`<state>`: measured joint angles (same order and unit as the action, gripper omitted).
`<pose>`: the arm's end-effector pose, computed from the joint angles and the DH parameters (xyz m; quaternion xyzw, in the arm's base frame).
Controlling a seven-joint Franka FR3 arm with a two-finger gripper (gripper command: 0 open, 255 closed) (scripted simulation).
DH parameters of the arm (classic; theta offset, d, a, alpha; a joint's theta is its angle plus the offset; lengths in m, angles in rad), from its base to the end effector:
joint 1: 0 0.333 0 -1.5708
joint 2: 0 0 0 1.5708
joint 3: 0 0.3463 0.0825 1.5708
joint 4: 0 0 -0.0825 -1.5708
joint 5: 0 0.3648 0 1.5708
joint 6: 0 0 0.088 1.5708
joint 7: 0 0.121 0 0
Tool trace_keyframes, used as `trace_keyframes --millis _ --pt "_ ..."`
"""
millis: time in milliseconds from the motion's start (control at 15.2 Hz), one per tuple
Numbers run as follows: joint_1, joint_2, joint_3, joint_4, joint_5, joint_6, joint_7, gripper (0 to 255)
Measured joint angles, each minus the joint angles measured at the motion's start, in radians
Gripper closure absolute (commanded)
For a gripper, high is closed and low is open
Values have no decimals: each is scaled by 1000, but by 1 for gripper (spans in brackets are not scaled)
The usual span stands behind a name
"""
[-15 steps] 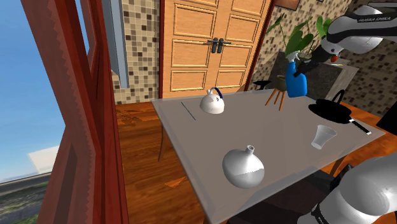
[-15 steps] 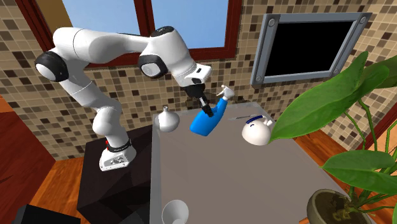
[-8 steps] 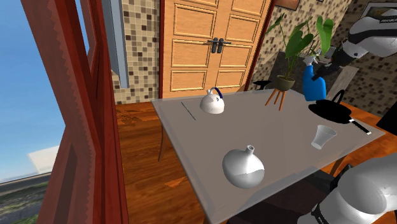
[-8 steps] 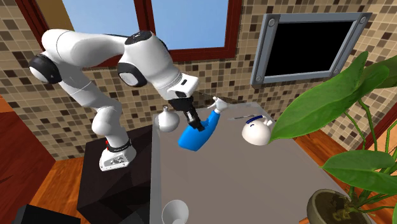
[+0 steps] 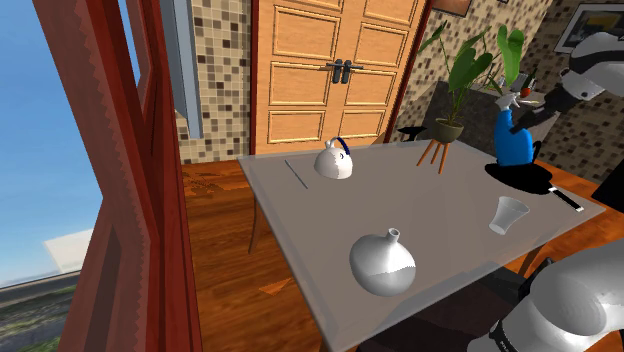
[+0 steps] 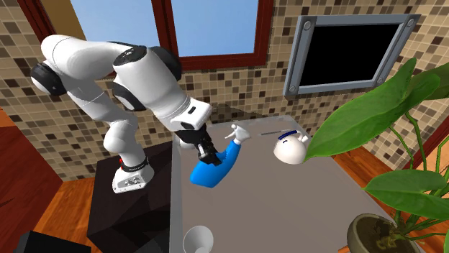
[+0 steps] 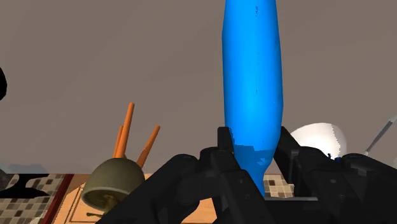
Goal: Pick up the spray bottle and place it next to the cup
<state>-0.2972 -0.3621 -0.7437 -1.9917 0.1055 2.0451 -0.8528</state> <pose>0.2027 -0.4416 0.6230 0.9665 -0.1107 0.2301 0.0262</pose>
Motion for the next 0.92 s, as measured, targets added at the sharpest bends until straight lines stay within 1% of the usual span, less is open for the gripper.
trace_keyframes --millis 924 --pt "3 10 -35 -169 22 171 -62 255"
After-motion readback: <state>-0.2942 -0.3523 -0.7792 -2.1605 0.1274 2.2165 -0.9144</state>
